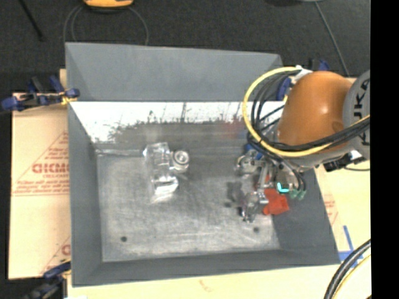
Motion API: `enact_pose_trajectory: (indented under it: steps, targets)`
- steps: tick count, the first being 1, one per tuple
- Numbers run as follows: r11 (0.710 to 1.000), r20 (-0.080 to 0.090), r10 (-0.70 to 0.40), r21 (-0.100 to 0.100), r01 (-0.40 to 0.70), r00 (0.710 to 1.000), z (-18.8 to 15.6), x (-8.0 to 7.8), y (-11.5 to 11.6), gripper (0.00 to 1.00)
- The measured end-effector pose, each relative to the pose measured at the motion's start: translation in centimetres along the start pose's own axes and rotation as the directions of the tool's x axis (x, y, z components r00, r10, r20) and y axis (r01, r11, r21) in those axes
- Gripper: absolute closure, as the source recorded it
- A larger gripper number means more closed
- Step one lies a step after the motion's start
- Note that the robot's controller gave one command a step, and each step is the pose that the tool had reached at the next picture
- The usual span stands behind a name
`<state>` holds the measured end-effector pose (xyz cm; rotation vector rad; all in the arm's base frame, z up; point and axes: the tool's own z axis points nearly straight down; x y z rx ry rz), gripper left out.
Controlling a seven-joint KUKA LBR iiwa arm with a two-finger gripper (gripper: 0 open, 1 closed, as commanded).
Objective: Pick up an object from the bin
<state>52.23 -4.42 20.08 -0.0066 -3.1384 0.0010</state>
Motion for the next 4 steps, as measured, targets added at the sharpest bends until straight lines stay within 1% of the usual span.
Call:
enact_pose_trajectory:
  steps: [1, 2, 3, 4]
  targets:
    - [0.999, -0.001, -0.038, 0.001, 0.038, 0.999, 8.2, -0.9, -3.9, 0.0]
    - [0.95, 0.018, -0.311, 0.006, 0.311, 0.95, 12.6, -3.7, -5.5, 0.0]
    - [0.951, 0.027, -0.31, 0.01, 0.31, 0.95, 12.2, -4.0, -5.6, 1.0]
    - [0.956, 0.015, -0.295, 0.008, 0.295, 0.955, -2.8, -3.9, -9.0, 1.0]
